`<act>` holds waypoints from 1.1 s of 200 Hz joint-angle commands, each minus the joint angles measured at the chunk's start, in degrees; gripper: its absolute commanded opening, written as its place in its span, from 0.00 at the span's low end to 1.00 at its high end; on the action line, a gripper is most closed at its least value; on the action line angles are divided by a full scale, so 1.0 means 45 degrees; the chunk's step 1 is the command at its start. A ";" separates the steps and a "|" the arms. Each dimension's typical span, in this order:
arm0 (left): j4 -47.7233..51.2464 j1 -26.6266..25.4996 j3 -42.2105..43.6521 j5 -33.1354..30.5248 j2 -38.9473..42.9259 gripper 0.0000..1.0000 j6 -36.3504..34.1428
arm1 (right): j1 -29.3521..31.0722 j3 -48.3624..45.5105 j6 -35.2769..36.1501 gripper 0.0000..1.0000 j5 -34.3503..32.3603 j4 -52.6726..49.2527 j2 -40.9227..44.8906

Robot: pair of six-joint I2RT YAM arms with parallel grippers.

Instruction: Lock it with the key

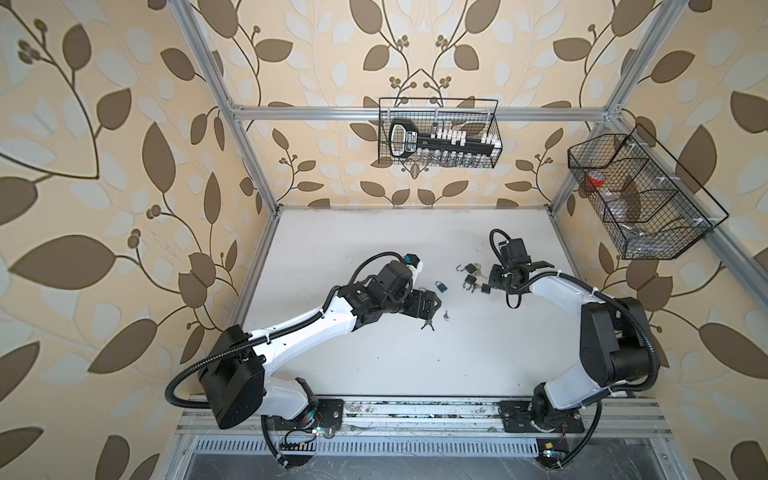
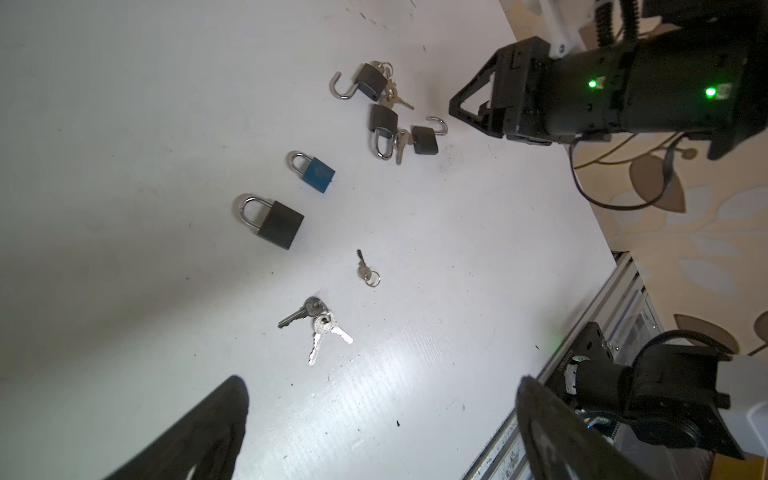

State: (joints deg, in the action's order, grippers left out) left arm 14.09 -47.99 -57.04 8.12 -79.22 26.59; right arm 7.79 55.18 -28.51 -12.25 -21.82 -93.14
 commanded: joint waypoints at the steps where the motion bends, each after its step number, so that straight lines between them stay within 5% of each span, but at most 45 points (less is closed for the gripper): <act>1: -0.0454 -0.0324 -0.0624 -0.0549 -0.0199 0.99 -0.0586 | -0.0013 0.0369 -0.0606 0.52 -0.0485 -0.0422 -0.0674; 64: -0.0337 -0.1230 -0.1037 -0.0967 -0.0657 0.99 -0.1071 | -0.0013 0.1220 -0.0755 0.56 -0.0123 -0.0329 -0.1634; 220: -0.0157 -0.1250 -0.0647 -0.1320 -0.0377 0.99 -0.0967 | 0.0653 0.1557 -0.0226 0.61 -0.0361 -0.1185 -0.2544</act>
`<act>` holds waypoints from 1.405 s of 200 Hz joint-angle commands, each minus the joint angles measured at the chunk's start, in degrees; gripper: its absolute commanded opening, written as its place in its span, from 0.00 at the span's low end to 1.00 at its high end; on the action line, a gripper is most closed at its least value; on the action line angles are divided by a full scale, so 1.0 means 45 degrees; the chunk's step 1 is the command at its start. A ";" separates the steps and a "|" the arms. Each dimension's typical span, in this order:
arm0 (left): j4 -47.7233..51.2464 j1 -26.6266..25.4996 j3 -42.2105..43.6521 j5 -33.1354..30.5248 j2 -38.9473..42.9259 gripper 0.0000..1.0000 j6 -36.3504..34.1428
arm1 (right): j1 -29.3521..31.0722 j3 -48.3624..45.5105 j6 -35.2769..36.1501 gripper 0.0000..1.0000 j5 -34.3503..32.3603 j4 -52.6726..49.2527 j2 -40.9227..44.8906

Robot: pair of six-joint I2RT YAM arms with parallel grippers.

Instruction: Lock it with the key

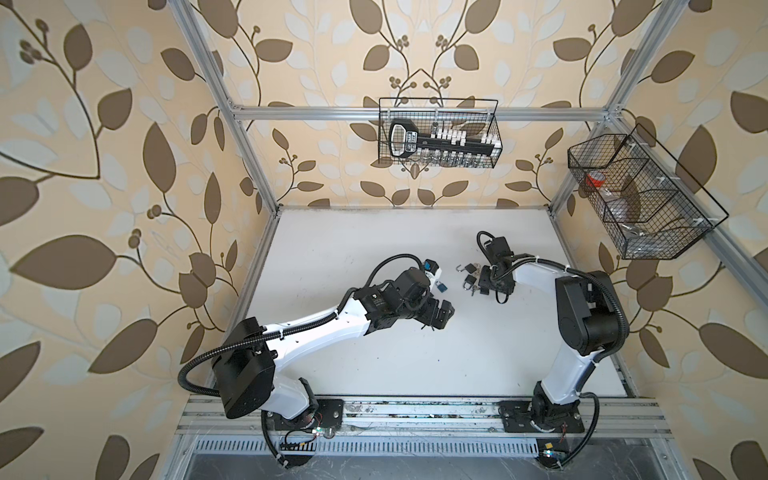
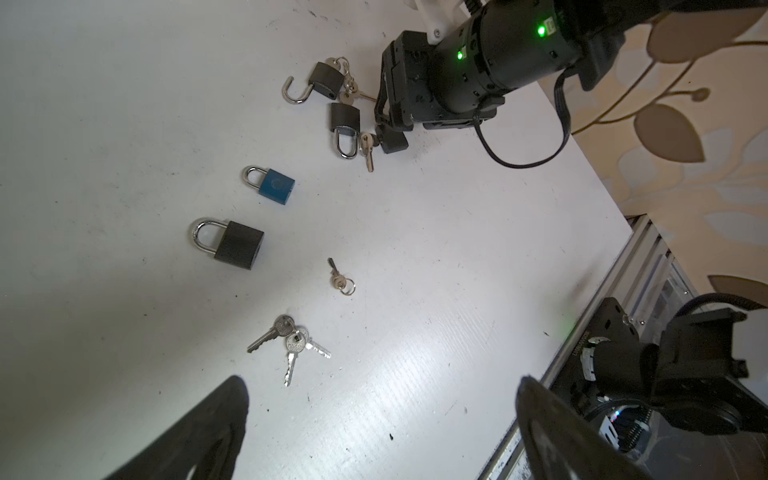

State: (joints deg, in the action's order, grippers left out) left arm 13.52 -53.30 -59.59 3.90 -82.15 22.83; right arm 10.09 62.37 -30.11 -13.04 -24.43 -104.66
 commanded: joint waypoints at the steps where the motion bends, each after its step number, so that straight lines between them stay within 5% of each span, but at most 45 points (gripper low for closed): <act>1: -0.0014 -0.0070 -0.0078 -0.0381 0.0290 0.99 -0.0132 | 0.0142 -0.0066 0.0118 0.61 -0.0187 -0.0607 0.0026; 200: 0.0279 -0.0050 0.0117 -0.0919 0.0773 0.99 0.0225 | 0.0242 -0.2766 0.0109 0.47 0.0466 -0.0513 0.1823; 281: 0.0472 0.0420 0.0522 -0.0912 0.1193 0.99 0.0702 | 0.0254 -0.2712 0.0245 0.32 0.0690 -0.0353 0.1863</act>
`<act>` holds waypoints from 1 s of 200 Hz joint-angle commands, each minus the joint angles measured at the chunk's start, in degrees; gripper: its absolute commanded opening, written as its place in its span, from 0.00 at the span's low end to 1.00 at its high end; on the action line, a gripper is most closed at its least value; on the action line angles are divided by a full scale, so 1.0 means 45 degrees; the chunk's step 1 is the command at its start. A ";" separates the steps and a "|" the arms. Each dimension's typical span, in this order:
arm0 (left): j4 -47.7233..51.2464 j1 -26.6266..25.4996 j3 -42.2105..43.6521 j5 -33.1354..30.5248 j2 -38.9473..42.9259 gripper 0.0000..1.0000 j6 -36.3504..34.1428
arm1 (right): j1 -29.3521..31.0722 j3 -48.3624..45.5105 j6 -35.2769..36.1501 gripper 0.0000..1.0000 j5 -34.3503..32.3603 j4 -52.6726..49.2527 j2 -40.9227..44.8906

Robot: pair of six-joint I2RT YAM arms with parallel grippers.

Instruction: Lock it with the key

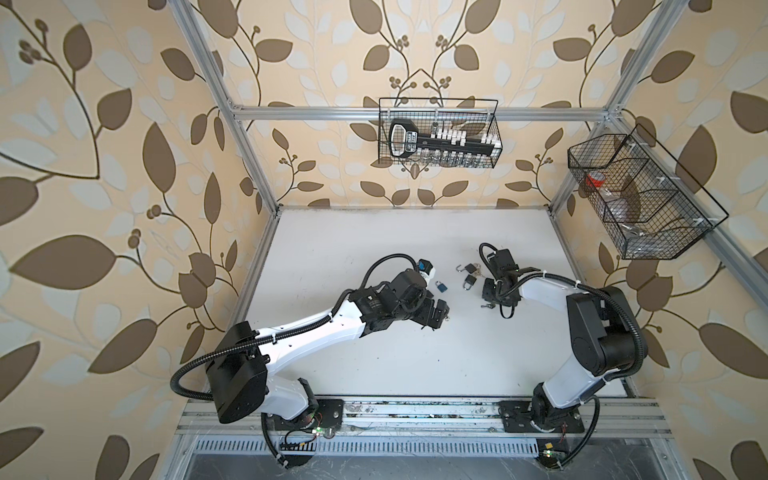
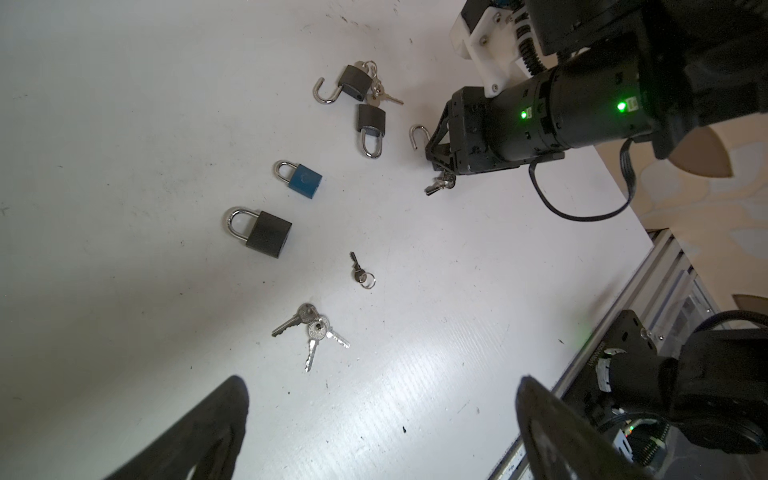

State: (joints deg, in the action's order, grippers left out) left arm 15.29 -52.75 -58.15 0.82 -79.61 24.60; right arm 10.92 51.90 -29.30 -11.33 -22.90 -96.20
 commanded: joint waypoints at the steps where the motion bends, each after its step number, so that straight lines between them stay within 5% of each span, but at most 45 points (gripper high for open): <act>1: 0.0089 0.0317 0.0204 -0.0215 0.0655 0.99 0.0312 | 0.0071 -0.0393 0.0066 0.32 0.0311 -0.0693 -0.0013; 62: -0.0496 0.3009 0.1060 0.2595 0.2136 0.99 0.1730 | 0.0558 -0.1188 0.0170 0.20 0.0699 0.0476 0.4120; 134: -0.0307 0.4946 0.0759 0.4367 0.3877 0.93 0.1617 | 0.2543 -0.1530 0.3218 0.07 0.5292 0.1943 0.7667; 166: -0.1406 0.4953 0.0821 0.6549 0.3817 0.77 0.1310 | 0.4661 -0.0898 0.4349 0.04 0.6161 0.1908 0.7672; 200: -0.2745 0.4909 0.0927 0.8562 0.3246 0.54 0.1645 | 0.5317 -0.0269 0.4475 0.00 0.8016 0.2127 0.7209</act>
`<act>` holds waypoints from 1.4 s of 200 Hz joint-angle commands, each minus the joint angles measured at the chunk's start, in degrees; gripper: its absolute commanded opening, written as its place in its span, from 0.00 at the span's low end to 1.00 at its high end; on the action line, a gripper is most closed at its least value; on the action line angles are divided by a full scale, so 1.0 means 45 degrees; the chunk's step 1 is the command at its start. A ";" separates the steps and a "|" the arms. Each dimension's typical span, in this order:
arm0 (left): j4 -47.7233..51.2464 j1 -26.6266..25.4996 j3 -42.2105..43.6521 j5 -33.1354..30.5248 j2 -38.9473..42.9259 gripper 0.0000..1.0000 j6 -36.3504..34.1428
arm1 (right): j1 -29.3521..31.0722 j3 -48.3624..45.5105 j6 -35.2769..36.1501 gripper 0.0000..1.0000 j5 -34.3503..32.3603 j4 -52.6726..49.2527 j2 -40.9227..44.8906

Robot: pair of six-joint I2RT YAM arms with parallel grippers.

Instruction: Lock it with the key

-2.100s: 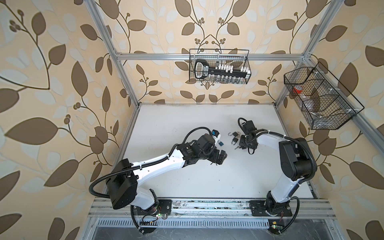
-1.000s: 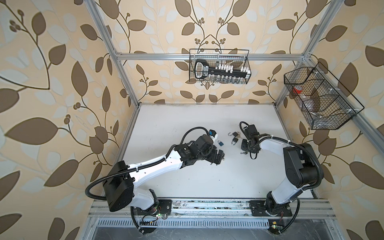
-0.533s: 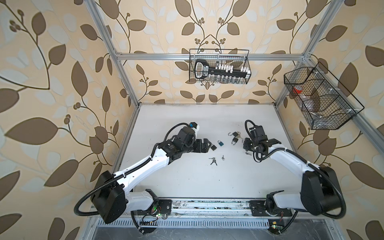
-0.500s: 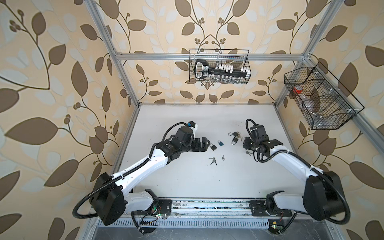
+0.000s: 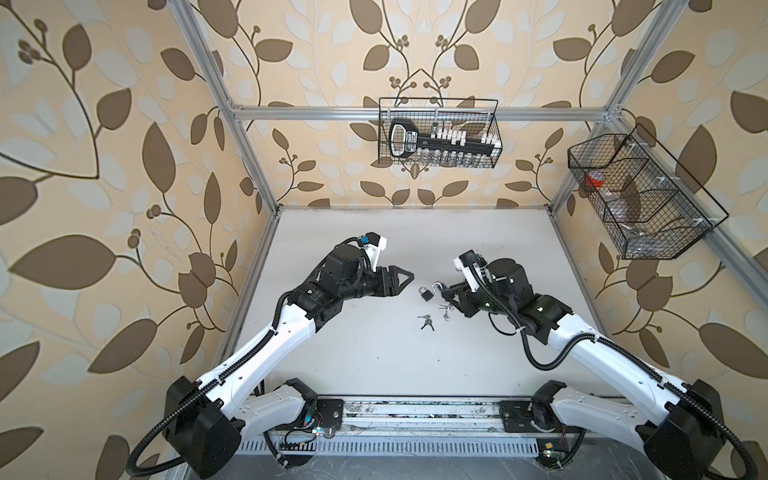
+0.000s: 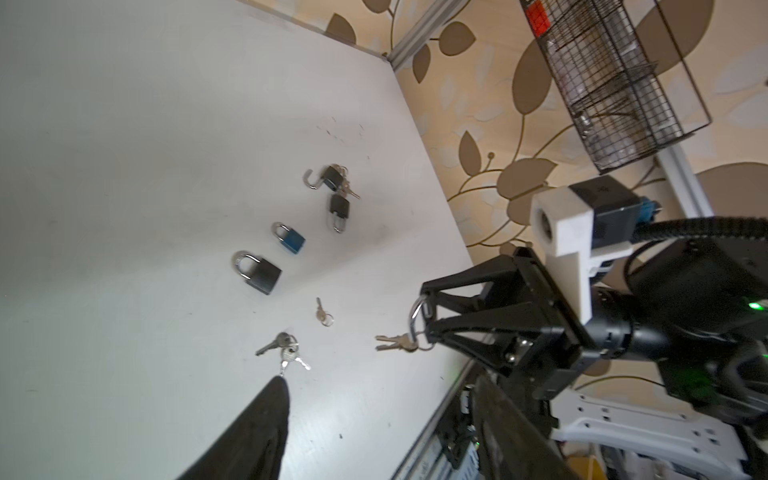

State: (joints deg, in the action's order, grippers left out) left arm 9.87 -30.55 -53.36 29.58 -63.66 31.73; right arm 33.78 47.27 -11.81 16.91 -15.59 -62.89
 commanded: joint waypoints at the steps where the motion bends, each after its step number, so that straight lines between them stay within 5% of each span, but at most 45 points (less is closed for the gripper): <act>1: -0.1554 -0.0037 -0.0145 0.2202 -0.0313 0.54 0.0070 | 0.0232 0.0773 0.0572 0.00 0.1775 0.0520 -0.0198; 86: -0.2310 -0.0536 0.0225 0.2682 -0.0491 0.42 0.0211 | 0.0245 0.1068 -0.0050 0.00 0.3757 0.1444 -0.0418; 151: -0.2194 -0.0821 0.0180 0.2781 -0.0756 0.33 0.0018 | 0.0231 0.1086 -0.0270 0.00 0.3573 0.1628 -0.0419; 185: -0.2115 -0.0897 0.0218 0.2743 -0.0776 0.18 -0.0044 | 0.0236 0.1040 -0.0321 0.00 0.3481 0.1679 -0.0438; 224: -0.2008 -0.0926 0.0257 0.2645 -0.0757 0.16 -0.0078 | 0.0233 0.0943 -0.0381 0.00 0.3280 0.1742 -0.0302; 270: -0.1833 -0.0933 0.0161 0.2474 -0.0746 0.00 -0.0105 | 0.0231 0.0854 -0.0384 0.00 0.3255 0.1748 -0.0229; 280: -0.1758 -0.0931 0.0087 0.2397 -0.0719 0.00 -0.0102 | 0.0243 0.0827 -0.0325 0.07 0.3255 0.1751 -0.0149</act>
State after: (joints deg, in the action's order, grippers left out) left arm 2.42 -34.22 -52.40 40.25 -67.22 31.77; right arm 34.61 49.84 -13.50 31.73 -9.21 -64.62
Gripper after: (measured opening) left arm 0.058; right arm 0.310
